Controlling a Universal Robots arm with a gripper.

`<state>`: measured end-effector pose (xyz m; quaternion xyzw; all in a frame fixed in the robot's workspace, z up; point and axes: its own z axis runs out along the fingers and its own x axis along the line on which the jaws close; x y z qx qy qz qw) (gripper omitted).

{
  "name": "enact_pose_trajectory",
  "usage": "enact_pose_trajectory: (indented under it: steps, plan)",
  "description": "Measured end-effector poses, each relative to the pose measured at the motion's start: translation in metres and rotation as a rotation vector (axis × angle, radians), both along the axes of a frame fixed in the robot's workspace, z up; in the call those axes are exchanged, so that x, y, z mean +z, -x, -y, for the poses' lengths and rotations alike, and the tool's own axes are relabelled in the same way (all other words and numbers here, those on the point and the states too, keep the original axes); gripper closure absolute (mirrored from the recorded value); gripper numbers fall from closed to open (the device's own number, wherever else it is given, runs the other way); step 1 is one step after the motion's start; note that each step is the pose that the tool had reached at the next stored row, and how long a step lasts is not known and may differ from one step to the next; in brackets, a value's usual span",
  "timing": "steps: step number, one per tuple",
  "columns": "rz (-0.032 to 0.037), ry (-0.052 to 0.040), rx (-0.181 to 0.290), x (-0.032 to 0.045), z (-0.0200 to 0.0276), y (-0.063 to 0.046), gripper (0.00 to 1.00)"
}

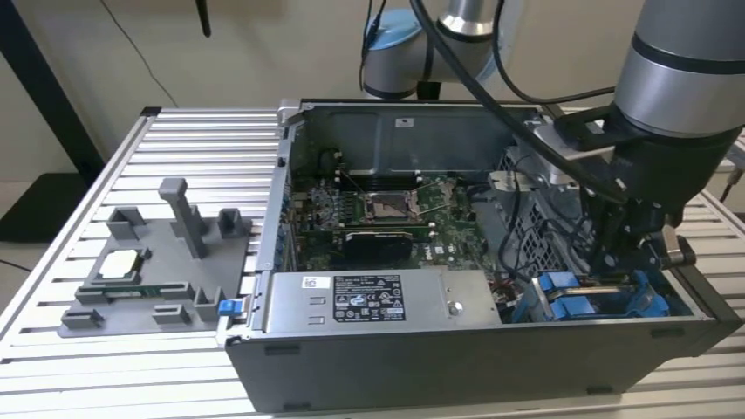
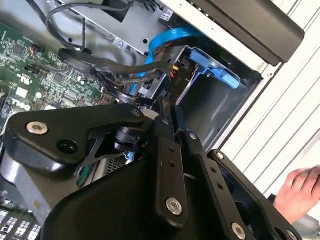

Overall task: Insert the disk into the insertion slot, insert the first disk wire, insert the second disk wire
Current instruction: 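Insert the second disk wire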

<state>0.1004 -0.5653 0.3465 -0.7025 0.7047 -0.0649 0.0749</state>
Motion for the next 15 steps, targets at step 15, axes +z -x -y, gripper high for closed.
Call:
enact_pose_trajectory:
  steps: [15]
  plan:
    - [0.0032,-0.0116,0.0,-0.0048,0.0,-0.0036,1.0]
